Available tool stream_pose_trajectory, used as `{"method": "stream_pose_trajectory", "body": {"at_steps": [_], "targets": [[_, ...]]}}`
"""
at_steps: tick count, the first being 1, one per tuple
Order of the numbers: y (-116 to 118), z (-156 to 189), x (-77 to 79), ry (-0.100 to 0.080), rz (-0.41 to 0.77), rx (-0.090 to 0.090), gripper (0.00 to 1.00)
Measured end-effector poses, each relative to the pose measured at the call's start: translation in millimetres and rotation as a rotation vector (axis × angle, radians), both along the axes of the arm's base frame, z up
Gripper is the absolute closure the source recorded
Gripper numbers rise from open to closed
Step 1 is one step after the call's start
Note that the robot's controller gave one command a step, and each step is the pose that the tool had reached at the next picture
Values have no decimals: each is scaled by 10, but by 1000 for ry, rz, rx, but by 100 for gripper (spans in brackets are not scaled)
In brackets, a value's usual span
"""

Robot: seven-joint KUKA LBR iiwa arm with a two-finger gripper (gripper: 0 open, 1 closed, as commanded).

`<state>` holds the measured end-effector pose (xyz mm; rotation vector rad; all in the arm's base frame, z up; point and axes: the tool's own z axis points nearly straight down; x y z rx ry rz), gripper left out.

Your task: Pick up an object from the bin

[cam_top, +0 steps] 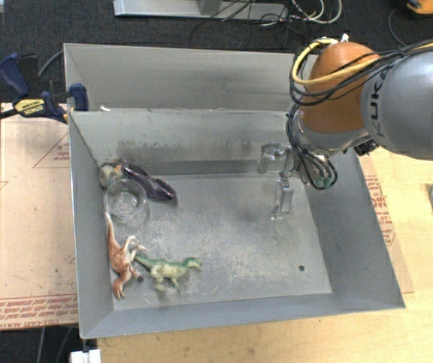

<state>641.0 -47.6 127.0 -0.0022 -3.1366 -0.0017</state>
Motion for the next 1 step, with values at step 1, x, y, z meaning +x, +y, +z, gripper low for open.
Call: {"method": "stream_pose_trajectory", "body": {"at_steps": [1], "targets": [[2, 51, 15, -7, 1, -1, 0]]}}
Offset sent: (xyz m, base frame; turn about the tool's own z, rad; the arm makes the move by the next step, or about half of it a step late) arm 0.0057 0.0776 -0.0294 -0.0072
